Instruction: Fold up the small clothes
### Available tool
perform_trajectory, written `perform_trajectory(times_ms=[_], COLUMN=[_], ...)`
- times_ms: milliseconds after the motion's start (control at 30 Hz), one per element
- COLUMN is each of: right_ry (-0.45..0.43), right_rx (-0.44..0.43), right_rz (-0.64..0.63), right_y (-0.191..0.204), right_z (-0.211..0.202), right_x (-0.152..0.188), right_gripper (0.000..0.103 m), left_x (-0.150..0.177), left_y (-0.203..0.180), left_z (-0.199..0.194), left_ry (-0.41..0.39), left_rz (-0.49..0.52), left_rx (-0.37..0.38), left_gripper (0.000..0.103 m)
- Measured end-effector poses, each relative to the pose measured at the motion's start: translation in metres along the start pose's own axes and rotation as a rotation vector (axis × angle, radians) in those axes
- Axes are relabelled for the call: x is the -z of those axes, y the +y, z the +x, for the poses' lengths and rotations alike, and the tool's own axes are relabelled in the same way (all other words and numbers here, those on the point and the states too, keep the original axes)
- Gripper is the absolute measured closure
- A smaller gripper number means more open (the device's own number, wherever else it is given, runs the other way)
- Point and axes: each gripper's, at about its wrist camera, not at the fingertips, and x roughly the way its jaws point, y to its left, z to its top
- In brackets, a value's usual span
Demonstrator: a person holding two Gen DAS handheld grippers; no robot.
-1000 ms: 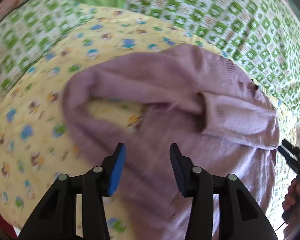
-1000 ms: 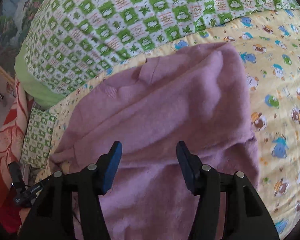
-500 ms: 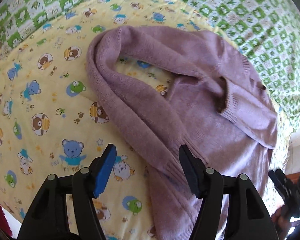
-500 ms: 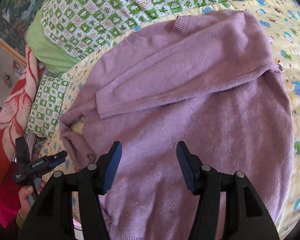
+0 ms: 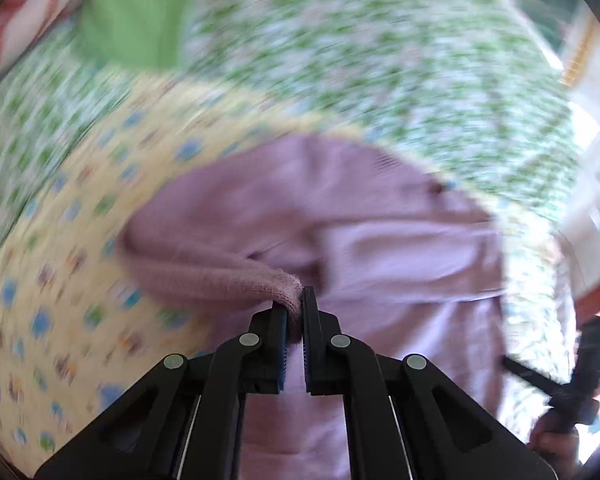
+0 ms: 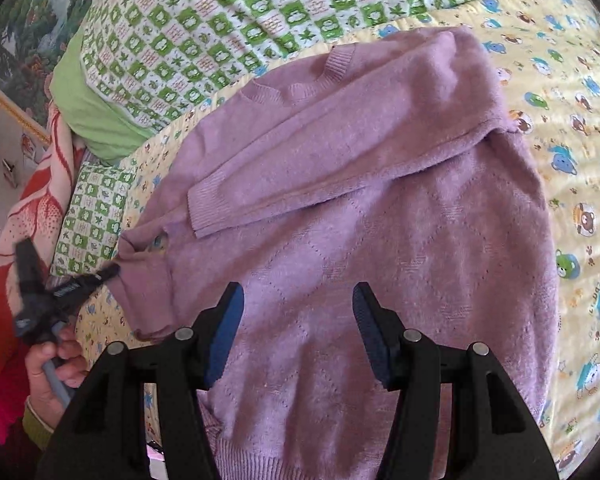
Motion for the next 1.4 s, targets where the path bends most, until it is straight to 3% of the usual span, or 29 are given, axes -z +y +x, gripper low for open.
perform_trajectory(times_ms=[200,333,400,467,533,600,667,833,967,1100,1200,1267,1300,1333,1400], right_ry=[-0.013,-0.016,-0.017,-0.014,-0.009,-0.007,0.003,0.03,0.034,0.039,0.04,0.063,0.094,0.125,0.166], right_rx=[-0.004,0.004,0.011,0.019,0.029,0.033,0.038,0.037,0.069,0.105,0.191,0.231,0.2,0.17,0.037], right_rz=[0.022,0.039,0.05,0.058,0.064,0.068,0.066,-0.009,-0.243,-0.511,-0.668,-0.719,-0.706,-0.672,-0.523], right_y=[-0.01,-0.02,-0.026,-0.033,-0.039,-0.046,-0.051,-0.046,-0.011,0.032,0.051,0.054,0.052,0.05,0.041], right_z=[0.0,0.001,0.002,0.003,0.004,0.006,0.012,0.033,0.053,0.078,0.105,0.122,0.126,0.127,0.112], right_x=[-0.008,-0.014,-0.016,-0.019,-0.022,-0.025,-0.028,-0.037,-0.037,-0.029,-0.023,-0.025,-0.031,-0.04,-0.069], right_gripper=[0.045,0.045,0.045,0.045,0.045,0.045,0.045,0.043,0.036,0.034,0.034,0.044,0.075,0.097,0.097], left_x=[-0.034,-0.033,-0.027,-0.017,-0.009,-0.003,0.003,0.016,0.023,0.018,0.014,0.014,0.011,0.009,0.002], left_y=[-0.106,-0.15,-0.16,-0.161,-0.157,-0.146,-0.125,-0.054,-0.002,0.02,0.027,0.026,0.024,0.023,0.018], left_z=[0.038,0.104,0.137,0.151,0.147,0.134,0.114,0.086,0.097,0.11,0.122,0.133,0.136,0.137,0.141], left_ry=[0.012,0.132,0.21,0.257,0.251,0.231,0.196,0.164,0.193,0.167,0.163,0.171,0.17,0.164,0.142], left_rz=[0.168,0.208,0.225,0.237,0.241,0.256,0.264,0.217,0.166,0.12,0.11,0.109,0.109,0.109,0.107], left_rx=[0.141,0.183,0.181,0.17,0.177,0.167,0.113,-0.05,-0.218,-0.29,-0.323,-0.339,-0.336,-0.335,-0.35], left_gripper=[0.098,0.095,0.085,0.084,0.081,0.067,0.059,0.054,0.052,0.052,0.05,0.05,0.05,0.05,0.05])
